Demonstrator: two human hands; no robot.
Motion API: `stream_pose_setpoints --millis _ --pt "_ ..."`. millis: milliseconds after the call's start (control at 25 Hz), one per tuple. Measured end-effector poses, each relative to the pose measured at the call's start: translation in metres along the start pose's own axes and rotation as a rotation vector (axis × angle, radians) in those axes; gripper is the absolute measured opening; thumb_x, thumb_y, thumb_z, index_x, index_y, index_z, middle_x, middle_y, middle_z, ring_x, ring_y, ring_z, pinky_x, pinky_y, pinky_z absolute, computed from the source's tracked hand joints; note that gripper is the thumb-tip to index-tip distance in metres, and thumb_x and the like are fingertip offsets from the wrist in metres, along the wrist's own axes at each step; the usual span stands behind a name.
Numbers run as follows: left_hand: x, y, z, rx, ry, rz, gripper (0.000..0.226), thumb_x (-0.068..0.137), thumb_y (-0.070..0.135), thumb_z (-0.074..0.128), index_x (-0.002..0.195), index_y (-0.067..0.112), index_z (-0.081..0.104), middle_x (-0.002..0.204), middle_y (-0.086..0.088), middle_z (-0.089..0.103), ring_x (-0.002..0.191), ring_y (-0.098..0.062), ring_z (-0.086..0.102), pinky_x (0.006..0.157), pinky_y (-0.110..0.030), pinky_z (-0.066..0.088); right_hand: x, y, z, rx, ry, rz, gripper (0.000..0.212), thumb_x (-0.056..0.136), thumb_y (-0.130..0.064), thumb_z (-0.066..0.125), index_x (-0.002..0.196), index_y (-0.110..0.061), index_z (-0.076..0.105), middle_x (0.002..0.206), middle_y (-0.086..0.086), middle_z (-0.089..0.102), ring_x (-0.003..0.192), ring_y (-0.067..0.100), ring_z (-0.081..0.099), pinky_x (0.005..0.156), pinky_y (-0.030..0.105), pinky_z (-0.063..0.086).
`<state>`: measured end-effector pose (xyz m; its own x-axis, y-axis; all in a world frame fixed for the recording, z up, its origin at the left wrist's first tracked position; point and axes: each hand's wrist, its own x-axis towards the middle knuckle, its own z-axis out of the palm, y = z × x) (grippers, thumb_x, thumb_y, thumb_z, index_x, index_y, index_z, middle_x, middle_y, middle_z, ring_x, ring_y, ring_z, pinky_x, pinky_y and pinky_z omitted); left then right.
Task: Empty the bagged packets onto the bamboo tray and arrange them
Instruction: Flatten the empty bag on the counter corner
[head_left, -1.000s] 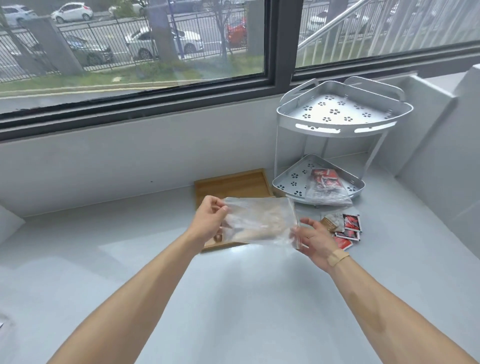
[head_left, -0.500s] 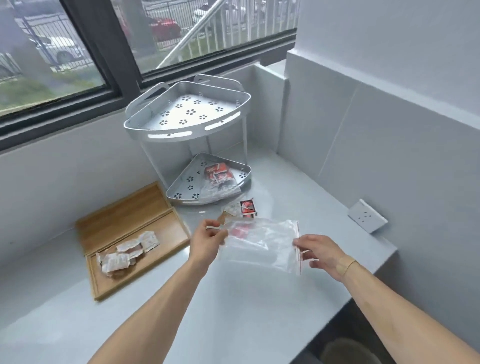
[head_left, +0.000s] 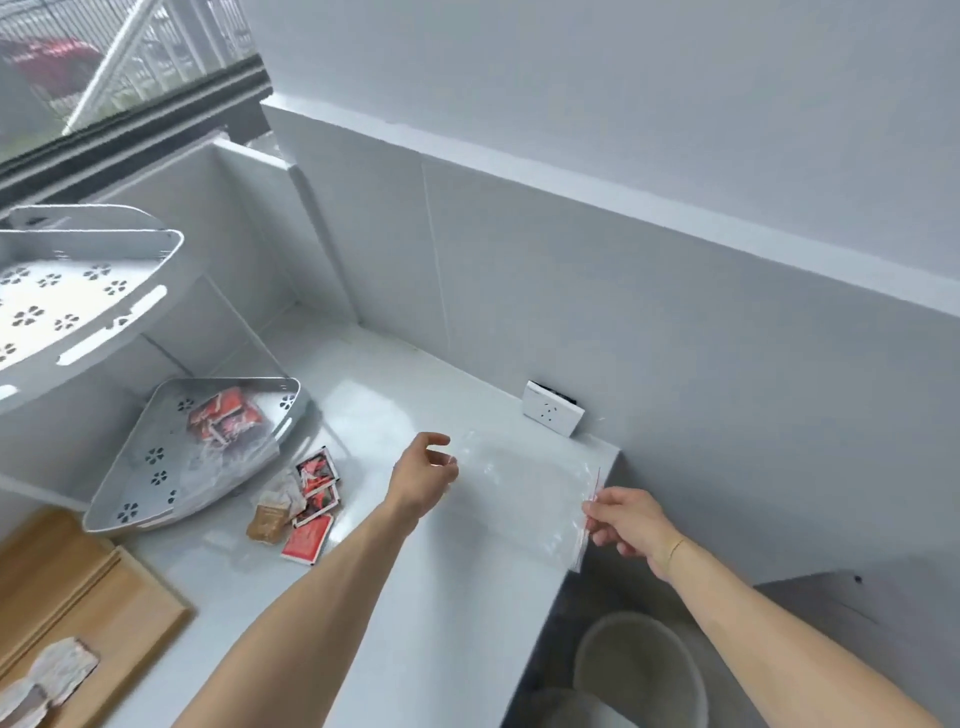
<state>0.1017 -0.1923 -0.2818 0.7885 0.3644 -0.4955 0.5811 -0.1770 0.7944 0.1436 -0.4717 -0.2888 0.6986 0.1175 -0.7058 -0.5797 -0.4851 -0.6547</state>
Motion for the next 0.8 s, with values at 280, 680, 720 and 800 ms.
stream_pose_setpoints --millis 280,680,720,800 --pt "0.032 0.012 0.035 0.301 -0.039 0.082 0.03 0.093 0.02 0.052 0.123 0.021 0.053 0.105 -0.003 0.063 0.078 -0.018 0.06 0.055 -0.024 0.044 0.02 0.011 -0.008 0.012 0.15 0.063 0.019 0.092 -0.02 0.063 0.098 -0.003 0.068 0.076 0.007 0.07 0.051 0.013 0.056 0.042 0.019 0.028" --pt "0.042 0.009 0.029 0.404 -0.08 0.173 0.035 0.092 0.019 0.053 0.126 0.02 0.052 0.1 0.0 0.062 0.077 -0.016 0.06 0.061 -0.028 0.048 0.024 0.006 -0.008 -0.194 0.316 0.057 0.033 0.082 -0.041 0.065 0.106 -0.019 0.062 0.083 0.0 0.072 0.07 0.02 0.067 0.061 0.026 0.048" --pt "0.04 0.008 0.024 0.405 -0.081 0.173 0.036 0.091 0.021 0.054 0.127 0.021 0.052 0.103 -0.001 0.062 0.08 -0.018 0.061 0.065 -0.029 0.05 0.022 0.005 -0.01 -0.3 0.368 0.041 0.037 0.081 -0.047 0.063 0.109 -0.023 0.057 0.089 0.0 0.072 0.082 0.024 0.068 0.07 0.028 0.05" --pt "0.034 0.004 0.013 0.411 -0.069 0.181 0.038 0.089 0.024 0.057 0.127 0.024 0.052 0.107 0.0 0.062 0.089 -0.02 0.063 0.073 -0.034 0.054 0.014 -0.004 -0.013 -0.517 0.452 -0.035 0.032 0.085 -0.049 0.058 0.11 -0.029 0.053 0.097 -0.002 0.07 0.096 0.027 0.066 0.075 0.03 0.045"
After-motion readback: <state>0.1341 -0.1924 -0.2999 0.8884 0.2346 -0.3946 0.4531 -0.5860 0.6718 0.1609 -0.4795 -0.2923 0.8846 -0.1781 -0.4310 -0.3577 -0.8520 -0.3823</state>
